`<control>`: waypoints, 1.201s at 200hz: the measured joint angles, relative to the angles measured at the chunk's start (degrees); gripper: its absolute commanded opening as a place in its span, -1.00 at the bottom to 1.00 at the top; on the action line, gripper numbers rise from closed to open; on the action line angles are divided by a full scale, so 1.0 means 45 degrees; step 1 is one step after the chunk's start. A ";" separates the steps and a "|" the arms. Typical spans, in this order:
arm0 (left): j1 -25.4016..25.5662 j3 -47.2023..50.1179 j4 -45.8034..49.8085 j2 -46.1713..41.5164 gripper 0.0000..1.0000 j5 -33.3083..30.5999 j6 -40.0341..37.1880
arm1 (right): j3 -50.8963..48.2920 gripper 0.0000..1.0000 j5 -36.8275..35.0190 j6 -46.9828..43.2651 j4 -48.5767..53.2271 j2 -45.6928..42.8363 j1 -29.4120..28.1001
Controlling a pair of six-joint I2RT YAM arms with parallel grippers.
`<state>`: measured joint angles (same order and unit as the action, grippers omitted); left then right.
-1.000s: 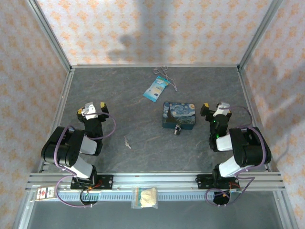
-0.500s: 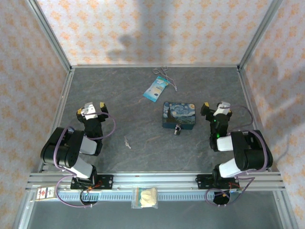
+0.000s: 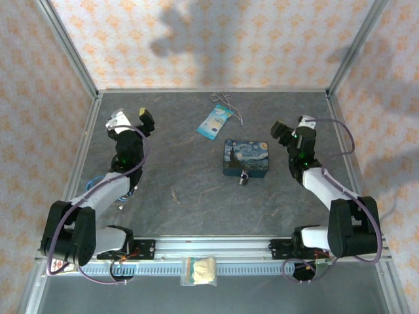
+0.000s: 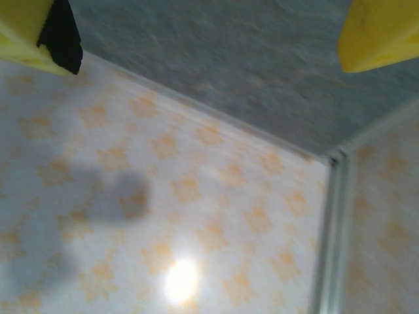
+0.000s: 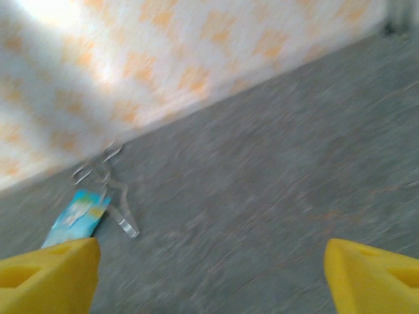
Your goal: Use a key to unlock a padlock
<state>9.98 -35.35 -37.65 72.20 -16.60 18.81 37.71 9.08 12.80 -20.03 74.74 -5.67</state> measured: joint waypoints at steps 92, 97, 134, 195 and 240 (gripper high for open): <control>0.0534 0.0840 0.2900 -0.0505 0.98 0.2832 0.4007 | 0.0976 0.29 0.3405 -0.0520 0.4566 0.2001 -0.2001; 0.0534 0.0899 0.2905 -0.0573 0.98 0.2841 0.4080 | 0.0971 0.25 0.3444 -0.0544 0.4566 0.2006 -0.2176; 0.0413 0.0971 0.2895 -0.0685 0.98 0.3099 0.4639 | 0.1292 0.20 0.3453 -0.0665 0.4381 0.2463 -0.3570; -0.0248 0.0874 0.4036 -0.0685 0.76 0.3983 0.5197 | 0.3949 0.09 0.3303 -0.0510 0.3861 0.5217 -0.4867; 0.0491 0.0029 0.7490 -0.0714 0.61 0.4109 0.4755 | 0.4551 0.31 0.3332 -0.0408 0.3478 0.5863 -0.5090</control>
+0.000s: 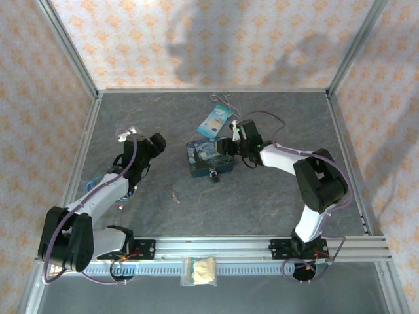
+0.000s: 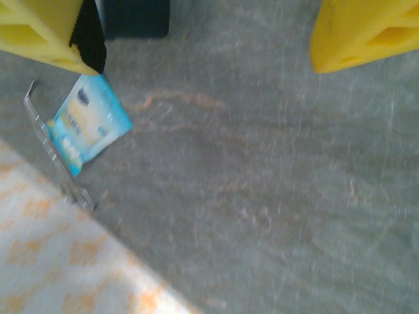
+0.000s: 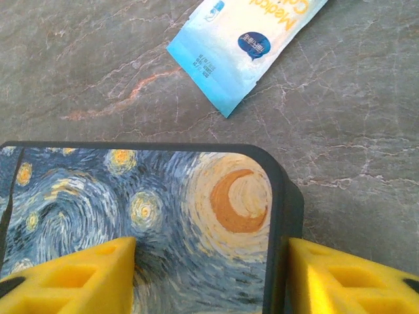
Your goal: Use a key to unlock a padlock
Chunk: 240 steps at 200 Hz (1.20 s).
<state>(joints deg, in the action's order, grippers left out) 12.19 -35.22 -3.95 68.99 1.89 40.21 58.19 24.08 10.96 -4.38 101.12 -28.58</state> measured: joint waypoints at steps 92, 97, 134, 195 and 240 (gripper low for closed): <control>0.4643 0.0996 0.4167 -0.0729 -0.04 -0.1302 0.0996 | 0.0063 0.61 -0.1277 0.0078 0.1409 -0.2356 -0.0058; 0.4843 0.1078 0.4197 -0.0612 -0.06 -0.1336 0.1107 | 0.0053 0.61 -0.1345 0.0131 0.1409 -0.2463 -0.0058; 0.5863 0.1452 0.4396 0.0520 -0.43 -0.1588 0.1608 | -0.0427 0.61 -0.1627 0.0437 0.1462 -0.2633 -0.0058; 0.6625 0.1433 0.4012 0.1219 -0.91 -0.1647 0.2186 | -0.0908 0.62 -0.1987 0.0568 0.1647 -0.2633 -0.0058; 0.7524 0.0991 0.3332 0.2016 -1.00 -0.1564 0.2769 | -0.0913 0.63 -0.2132 0.0559 0.1647 -0.2633 -0.0058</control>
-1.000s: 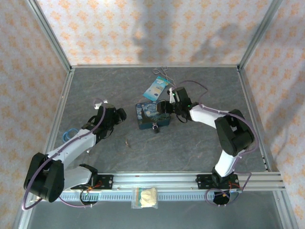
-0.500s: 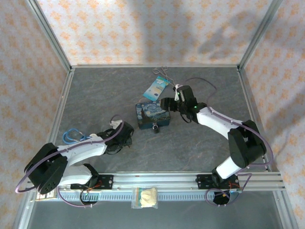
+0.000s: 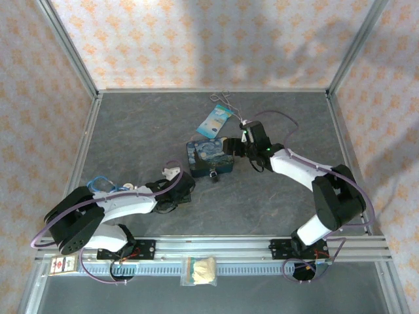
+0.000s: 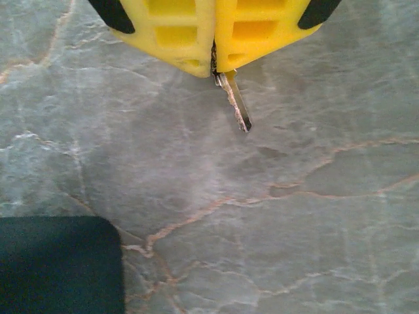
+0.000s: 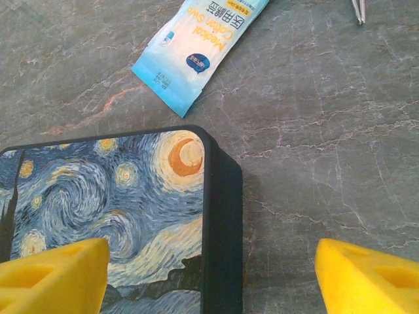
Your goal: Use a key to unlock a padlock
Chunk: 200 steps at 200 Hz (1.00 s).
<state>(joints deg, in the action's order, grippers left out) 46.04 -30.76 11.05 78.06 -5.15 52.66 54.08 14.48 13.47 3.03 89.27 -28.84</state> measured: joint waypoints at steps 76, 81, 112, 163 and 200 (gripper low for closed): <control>-0.0680 -0.0797 0.0529 -0.2035 -1.00 -0.0670 -0.0903 | -0.1035 0.52 0.1953 0.0063 -0.0797 -0.0330 0.0000; -0.0865 -0.0869 0.0486 -0.2463 -1.00 -0.0680 -0.1064 | -0.1156 0.49 0.2317 0.0102 -0.0971 -0.0442 0.0000; -0.1617 -0.1001 -0.0384 -0.4551 -1.00 -0.0685 -0.1851 | -0.1865 0.34 0.4585 0.0641 -0.2409 -0.1243 -0.0034; -0.2006 -0.1991 -0.2351 -0.4143 -1.00 0.0772 -0.2725 | -0.1739 0.06 0.6465 0.0670 -0.3793 -0.2045 -0.1467; -0.2404 -0.3721 -0.2540 -0.2467 -1.00 0.2657 -0.3089 | -0.0967 0.05 0.5887 -0.0578 -0.3133 -0.2055 -0.2263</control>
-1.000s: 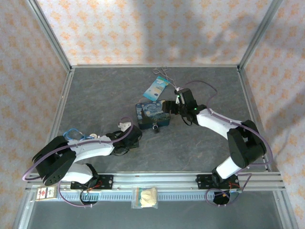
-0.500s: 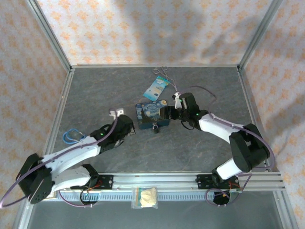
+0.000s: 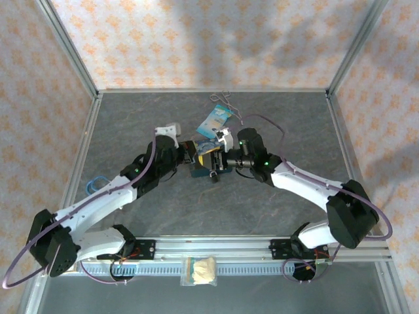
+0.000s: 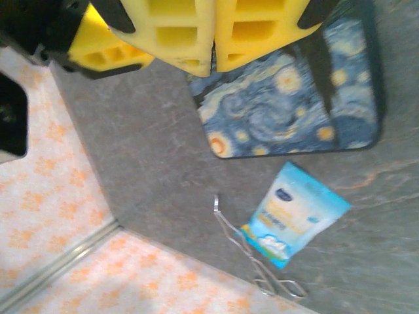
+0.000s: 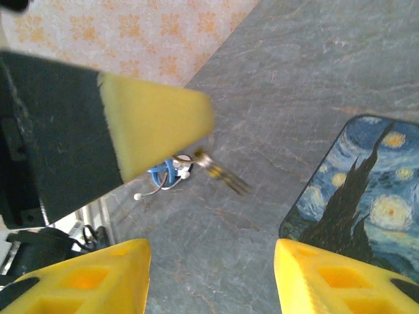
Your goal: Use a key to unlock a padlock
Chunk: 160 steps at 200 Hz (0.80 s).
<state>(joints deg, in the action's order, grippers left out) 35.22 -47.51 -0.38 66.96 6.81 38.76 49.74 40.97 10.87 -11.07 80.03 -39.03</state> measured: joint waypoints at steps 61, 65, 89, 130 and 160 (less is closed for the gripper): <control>-0.0039 -0.1200 0.0325 0.1501 -1.00 0.2759 -0.0306 | 0.0238 0.06 -0.1894 -0.1899 0.1214 -0.0039 -0.0010; -0.0058 -0.1200 0.0374 0.1511 -1.00 0.2837 -0.0301 | 0.0238 0.05 -0.2074 -0.1996 0.1287 -0.0039 -0.0010; -0.0053 -0.1200 0.0544 0.1511 -1.00 0.3177 -0.0301 | 0.0248 0.04 -0.2885 -0.2463 0.1642 -0.0073 -0.0010; -0.0078 -0.1287 0.0602 0.1554 -1.00 0.3531 -0.0345 | 0.0248 -0.03 -0.3060 -0.2681 0.1807 -0.0277 -0.0010; -0.0102 -0.1545 0.0695 0.1880 -1.00 0.3735 -0.0403 | 0.0248 -0.48 -0.2778 -0.2637 0.1802 -0.0277 -0.0010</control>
<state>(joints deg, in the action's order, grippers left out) 34.76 -54.46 2.74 75.42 23.62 36.95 50.85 28.47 -0.99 -2.96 78.78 -39.07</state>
